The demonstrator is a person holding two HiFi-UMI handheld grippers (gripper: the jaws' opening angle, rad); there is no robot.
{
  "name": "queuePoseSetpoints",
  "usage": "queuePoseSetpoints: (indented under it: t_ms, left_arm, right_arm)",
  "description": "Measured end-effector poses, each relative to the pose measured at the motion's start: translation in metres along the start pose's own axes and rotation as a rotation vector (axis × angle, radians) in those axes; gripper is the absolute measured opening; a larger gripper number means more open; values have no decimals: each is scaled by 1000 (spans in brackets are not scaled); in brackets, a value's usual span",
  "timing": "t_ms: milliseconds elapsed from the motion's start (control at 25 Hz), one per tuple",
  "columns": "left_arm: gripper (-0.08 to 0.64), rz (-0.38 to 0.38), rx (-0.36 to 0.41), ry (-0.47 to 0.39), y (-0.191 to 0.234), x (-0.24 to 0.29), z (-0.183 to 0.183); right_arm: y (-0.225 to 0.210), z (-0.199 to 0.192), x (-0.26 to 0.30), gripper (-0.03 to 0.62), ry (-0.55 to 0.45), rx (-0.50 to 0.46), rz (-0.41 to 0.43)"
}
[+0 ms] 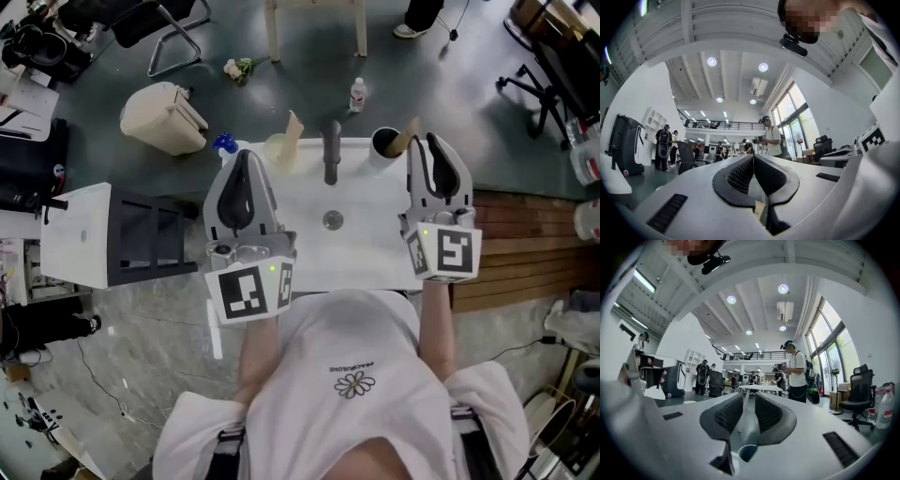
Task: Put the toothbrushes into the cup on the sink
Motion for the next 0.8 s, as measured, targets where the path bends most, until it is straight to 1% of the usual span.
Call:
queuePoseSetpoints:
  t_ms: [160, 240, 520, 680, 800]
  left_arm:
    - [18, -30, 33, 24, -17, 2, -15]
    - [18, -37, 33, 30, -26, 4, -21]
    - [18, -56, 36, 84, -38, 8, -45]
    - [18, -60, 30, 78, -41, 8, -45]
    - [18, -56, 32, 76, -39, 8, -44]
  right_arm:
    - [20, -8, -12, 36, 16, -2, 42]
    - [28, -15, -17, 15, 29, -16, 52]
    - [38, -19, -24, 12, 31, -27, 40]
    - [36, -16, -25, 12, 21, -29, 33]
    - [34, -21, -27, 12, 46, -32, 15]
Point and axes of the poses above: the fingertips, and each gripper's own axes: x forward along the fingers, y to its left, z out of its top, the point moved 4 cm from there along -x, backward along the fingers, and after that the axes turned 9 degrees about y, right-handed, at the moved point
